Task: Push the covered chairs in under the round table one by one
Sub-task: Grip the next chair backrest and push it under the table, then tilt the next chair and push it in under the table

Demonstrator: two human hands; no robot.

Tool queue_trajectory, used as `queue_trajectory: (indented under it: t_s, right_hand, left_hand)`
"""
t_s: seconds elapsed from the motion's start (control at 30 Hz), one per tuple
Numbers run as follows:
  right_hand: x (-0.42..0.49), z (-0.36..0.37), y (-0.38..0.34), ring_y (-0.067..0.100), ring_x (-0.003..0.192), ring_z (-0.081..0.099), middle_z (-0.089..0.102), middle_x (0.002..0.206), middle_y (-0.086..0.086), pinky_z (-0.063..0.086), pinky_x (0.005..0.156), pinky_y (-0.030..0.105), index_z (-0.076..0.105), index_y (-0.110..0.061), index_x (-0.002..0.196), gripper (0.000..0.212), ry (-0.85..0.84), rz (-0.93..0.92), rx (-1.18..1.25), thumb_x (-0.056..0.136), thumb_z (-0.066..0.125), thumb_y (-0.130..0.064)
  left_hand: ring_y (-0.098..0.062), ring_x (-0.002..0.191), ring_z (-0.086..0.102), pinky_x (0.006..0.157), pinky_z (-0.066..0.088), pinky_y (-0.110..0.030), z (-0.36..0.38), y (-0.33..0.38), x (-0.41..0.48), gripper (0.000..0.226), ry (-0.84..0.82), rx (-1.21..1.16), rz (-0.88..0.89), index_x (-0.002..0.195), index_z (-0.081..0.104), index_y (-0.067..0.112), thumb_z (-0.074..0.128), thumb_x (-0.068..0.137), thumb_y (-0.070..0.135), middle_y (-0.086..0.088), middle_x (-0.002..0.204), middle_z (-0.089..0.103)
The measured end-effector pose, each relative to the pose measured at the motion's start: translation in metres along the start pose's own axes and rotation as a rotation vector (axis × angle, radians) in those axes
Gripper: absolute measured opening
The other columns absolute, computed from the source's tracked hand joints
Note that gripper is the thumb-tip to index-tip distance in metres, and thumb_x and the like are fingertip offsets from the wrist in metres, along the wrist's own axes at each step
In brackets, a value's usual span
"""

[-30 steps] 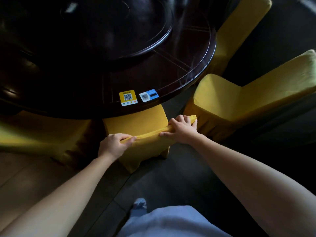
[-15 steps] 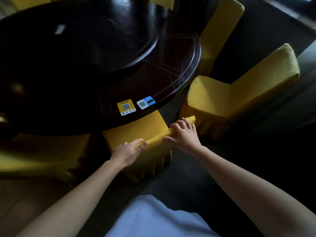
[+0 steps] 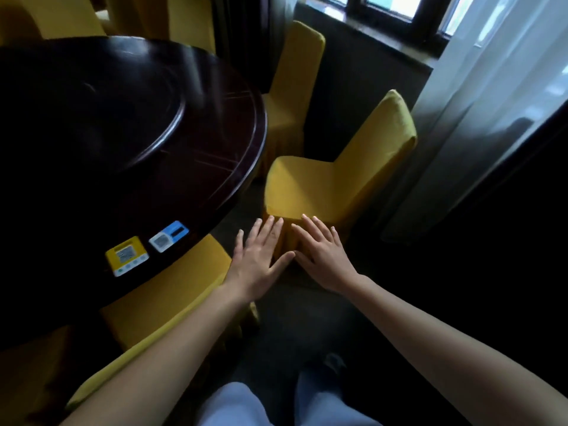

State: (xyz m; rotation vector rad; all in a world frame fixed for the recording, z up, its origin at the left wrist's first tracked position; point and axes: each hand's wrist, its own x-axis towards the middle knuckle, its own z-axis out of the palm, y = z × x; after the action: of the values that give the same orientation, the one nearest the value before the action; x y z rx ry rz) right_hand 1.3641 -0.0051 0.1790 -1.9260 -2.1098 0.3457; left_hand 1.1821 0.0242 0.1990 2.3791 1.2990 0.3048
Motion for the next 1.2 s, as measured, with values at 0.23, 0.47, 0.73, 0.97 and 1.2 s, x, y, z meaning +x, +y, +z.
queue_trajectory:
  t_s: [0.23,0.47,0.73,0.97,1.2]
  right_hand:
    - [0.014,-0.053,0.112,0.017,0.148,-0.005,0.004,0.161,-0.003,-0.001,0.118,0.046,0.016,-0.029,0.15,0.061,-0.007,0.217,0.048,0.096,0.033,-0.052]
    - [0.035,-0.099,0.2,0.017,0.148,-0.004,0.005,0.161,-0.003,0.001,0.119,0.047,0.016,-0.029,0.151,0.06,0.029,0.213,0.101,0.097,0.035,-0.049]
    - [0.05,-0.141,0.296,0.016,0.148,-0.004,0.004,0.161,-0.006,-0.002,0.117,0.048,0.017,-0.03,0.15,0.061,0.088,0.27,0.064,0.096,0.039,-0.048]
    - [0.089,-0.15,0.347,0.015,0.148,-0.005,0.002,0.161,-0.006,-0.002,0.117,0.047,0.015,-0.031,0.15,0.063,0.084,0.309,0.051,0.096,0.04,-0.05]
    - [0.167,-0.172,0.41,0.015,0.148,-0.005,0.001,0.161,-0.006,0.0,0.117,0.046,0.013,-0.033,0.15,0.063,0.067,0.323,0.01,0.096,0.038,-0.052]
  left_hand:
    - [-0.014,0.144,-0.016,0.115,-0.011,-0.046,0.035,0.073,0.101,0.08,-0.086,0.052,-0.002,0.148,-0.008,0.031,0.004,0.081,0.074,0.006,0.159,-0.01]
    - [-0.015,0.144,-0.016,0.114,-0.011,-0.046,0.059,0.136,0.192,0.077,-0.111,0.049,-0.024,0.149,-0.006,0.031,0.011,0.084,0.069,0.005,0.159,-0.011]
    - [-0.014,0.144,-0.017,0.113,-0.014,-0.045,0.079,0.179,0.27,0.074,-0.119,0.04,-0.009,0.149,-0.004,0.032,0.015,0.086,0.068,0.006,0.159,-0.011]
    - [-0.015,0.144,-0.017,0.114,-0.013,-0.046,0.089,0.181,0.341,0.077,-0.142,0.068,0.006,0.149,-0.002,0.031,0.012,0.084,0.068,0.004,0.159,-0.01]
    - [-0.015,0.144,-0.018,0.114,-0.013,-0.046,0.101,0.185,0.453,0.081,-0.128,0.007,0.031,0.149,-0.007,0.029,0.008,0.081,0.072,0.004,0.159,-0.01]
